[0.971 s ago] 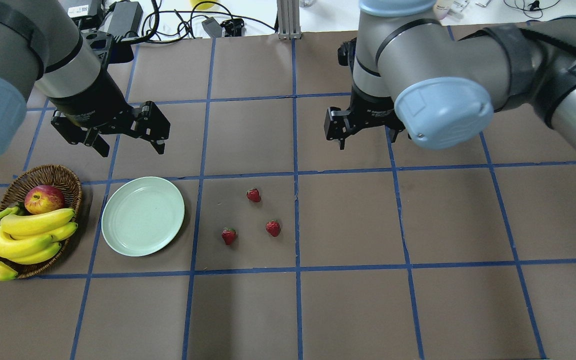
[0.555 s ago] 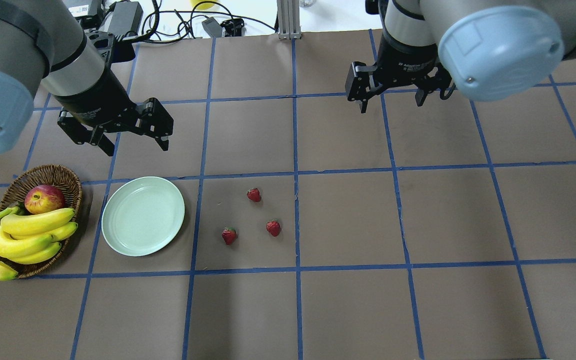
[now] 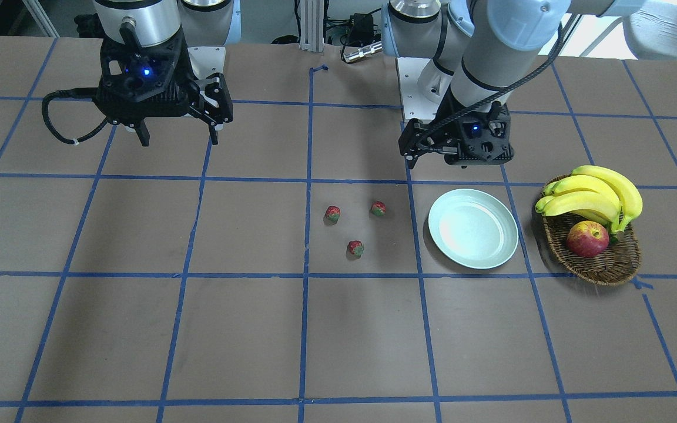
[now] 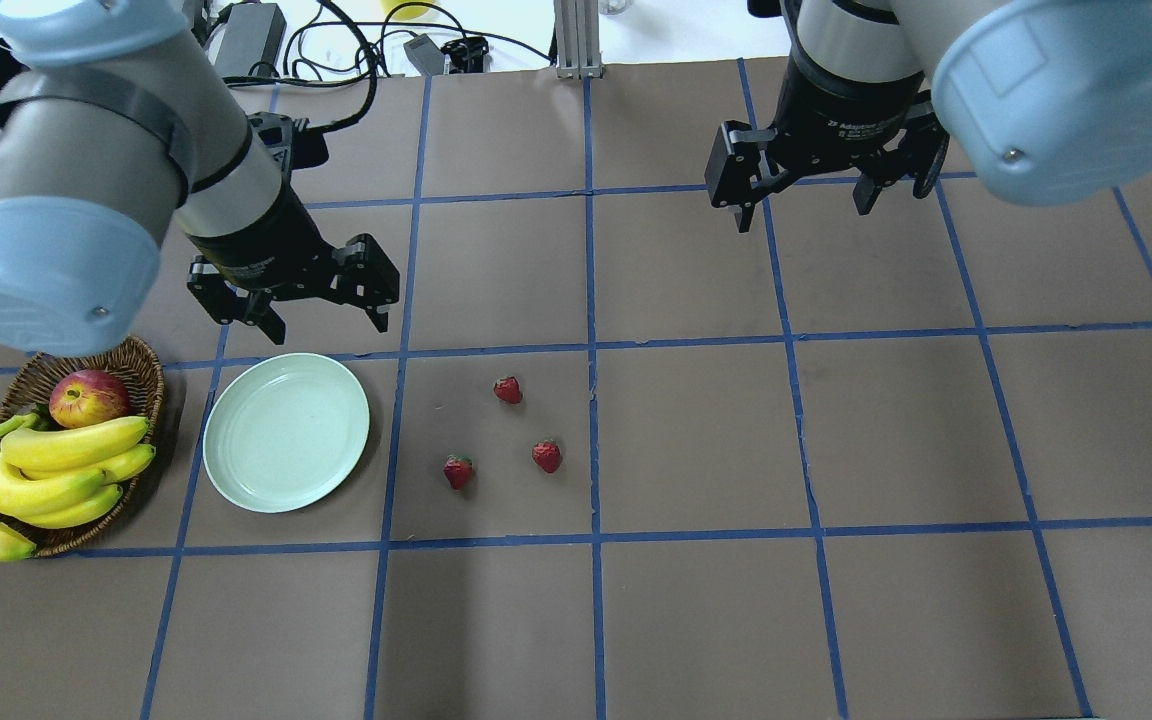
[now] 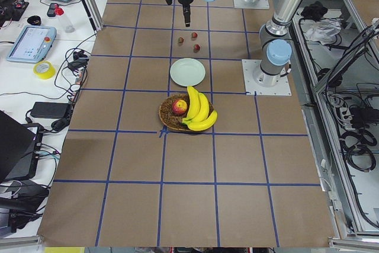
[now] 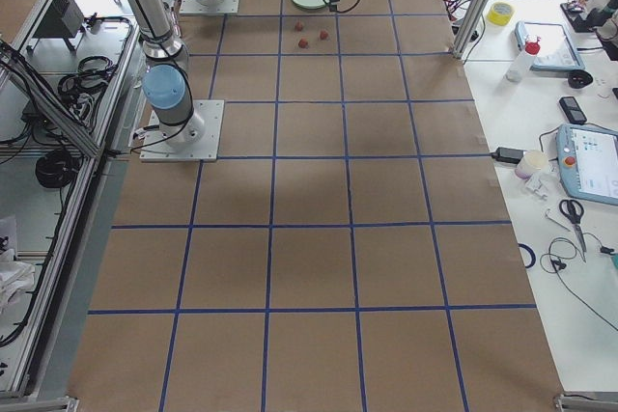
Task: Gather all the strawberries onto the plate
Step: 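Lower the left gripper over the strawberry nearest the plate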
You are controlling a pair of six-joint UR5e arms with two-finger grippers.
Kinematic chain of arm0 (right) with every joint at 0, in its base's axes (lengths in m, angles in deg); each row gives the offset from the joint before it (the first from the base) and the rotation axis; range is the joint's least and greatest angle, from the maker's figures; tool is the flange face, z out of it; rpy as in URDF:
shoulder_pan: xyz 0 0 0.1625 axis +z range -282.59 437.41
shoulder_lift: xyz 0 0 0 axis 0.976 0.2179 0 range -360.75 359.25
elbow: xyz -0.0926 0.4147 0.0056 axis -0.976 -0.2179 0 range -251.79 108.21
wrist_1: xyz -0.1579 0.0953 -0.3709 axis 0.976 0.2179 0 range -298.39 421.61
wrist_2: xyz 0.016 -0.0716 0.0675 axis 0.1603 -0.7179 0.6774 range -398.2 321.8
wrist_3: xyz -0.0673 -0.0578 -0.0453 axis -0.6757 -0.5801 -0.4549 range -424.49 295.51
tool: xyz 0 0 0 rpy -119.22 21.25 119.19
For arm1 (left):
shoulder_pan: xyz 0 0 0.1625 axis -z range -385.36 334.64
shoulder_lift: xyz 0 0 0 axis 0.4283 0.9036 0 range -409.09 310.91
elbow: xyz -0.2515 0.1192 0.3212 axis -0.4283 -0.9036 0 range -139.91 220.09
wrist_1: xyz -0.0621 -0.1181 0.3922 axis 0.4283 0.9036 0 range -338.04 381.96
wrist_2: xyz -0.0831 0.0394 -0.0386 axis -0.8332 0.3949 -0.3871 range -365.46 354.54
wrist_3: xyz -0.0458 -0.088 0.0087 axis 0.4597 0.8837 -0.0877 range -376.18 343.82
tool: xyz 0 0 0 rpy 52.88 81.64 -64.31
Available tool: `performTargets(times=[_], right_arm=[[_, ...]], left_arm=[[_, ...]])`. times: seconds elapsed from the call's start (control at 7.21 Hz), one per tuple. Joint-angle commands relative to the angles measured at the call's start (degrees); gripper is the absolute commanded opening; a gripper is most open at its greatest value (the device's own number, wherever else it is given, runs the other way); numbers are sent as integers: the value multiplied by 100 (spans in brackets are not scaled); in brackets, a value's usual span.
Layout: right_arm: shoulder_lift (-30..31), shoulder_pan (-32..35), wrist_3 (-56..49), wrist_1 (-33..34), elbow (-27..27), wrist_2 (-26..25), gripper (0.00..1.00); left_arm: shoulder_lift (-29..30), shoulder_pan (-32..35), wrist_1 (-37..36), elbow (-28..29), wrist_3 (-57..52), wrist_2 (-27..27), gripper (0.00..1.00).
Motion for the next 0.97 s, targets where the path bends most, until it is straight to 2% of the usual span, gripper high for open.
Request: performTargets(times=[0.0, 0.42, 0.83], right_arm=[[51, -6, -47, 45, 57, -25, 100], [34, -6, 301, 274, 66, 54, 100], [34, -6, 444, 483, 75, 54, 100]], left_arm=[[52, 436, -751, -757, 129, 40, 100], [61, 490, -1279, -1655, 112, 40, 100], [490, 490, -2385, -2175, 85, -30, 100]])
